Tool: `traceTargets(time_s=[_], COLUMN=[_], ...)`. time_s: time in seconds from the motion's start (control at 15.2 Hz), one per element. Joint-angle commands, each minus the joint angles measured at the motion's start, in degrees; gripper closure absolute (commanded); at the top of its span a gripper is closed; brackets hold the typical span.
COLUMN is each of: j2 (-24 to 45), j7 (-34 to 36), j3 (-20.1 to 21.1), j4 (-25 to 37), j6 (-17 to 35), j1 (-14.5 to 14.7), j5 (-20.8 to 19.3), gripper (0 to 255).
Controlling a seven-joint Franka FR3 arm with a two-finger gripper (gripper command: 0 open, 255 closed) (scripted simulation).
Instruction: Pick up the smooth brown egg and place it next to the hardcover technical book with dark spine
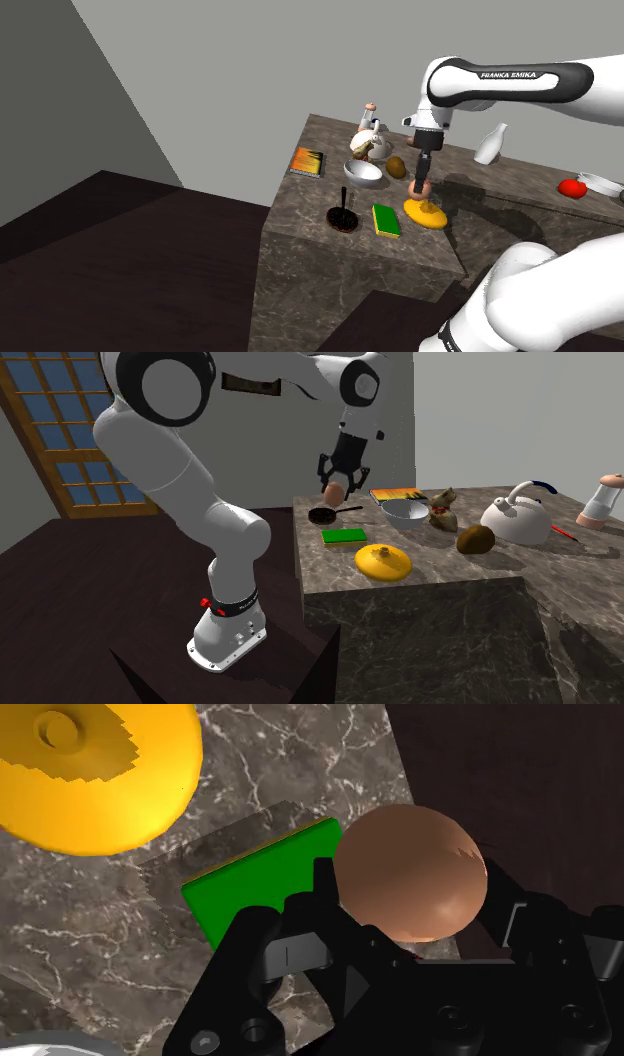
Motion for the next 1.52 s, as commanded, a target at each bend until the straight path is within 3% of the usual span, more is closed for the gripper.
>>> traceTargets(time_s=[0.0,0.73,1.12,1.32,1.45], j2=[4.76,30.56,45.78,55.46,55.25], j7=[0.12,-2.01,-2.92,-2.68,-2.8], j3=[-0.11,-1.07,-0.66,0.05,0.16], j4=[3.64,28.63,47.6,61.53,59.68], j6=[1.01,0.15,-4.85,-9.58,-7.93], j1=[1.35,4.72,3.3,1.15,1.32], j5=[1.63,10.89,16.44,19.65,19.54], gripper=[255,255,255,255,255])
